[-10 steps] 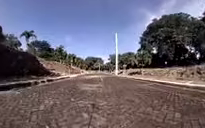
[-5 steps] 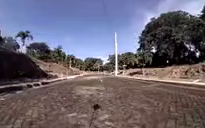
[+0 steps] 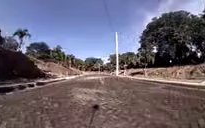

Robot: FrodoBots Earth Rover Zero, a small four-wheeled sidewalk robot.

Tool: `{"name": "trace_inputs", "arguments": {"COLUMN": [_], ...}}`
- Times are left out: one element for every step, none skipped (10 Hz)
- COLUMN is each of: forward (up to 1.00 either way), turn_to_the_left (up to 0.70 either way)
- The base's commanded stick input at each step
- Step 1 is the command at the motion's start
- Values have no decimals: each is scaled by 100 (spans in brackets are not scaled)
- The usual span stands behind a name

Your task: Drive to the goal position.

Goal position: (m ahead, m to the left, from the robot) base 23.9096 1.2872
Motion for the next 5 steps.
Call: {"name": "trace_inputs", "arguments": {"forward": [100,100,100,100,100], "turn_to_the_left": [0,0,0,0,0]}}
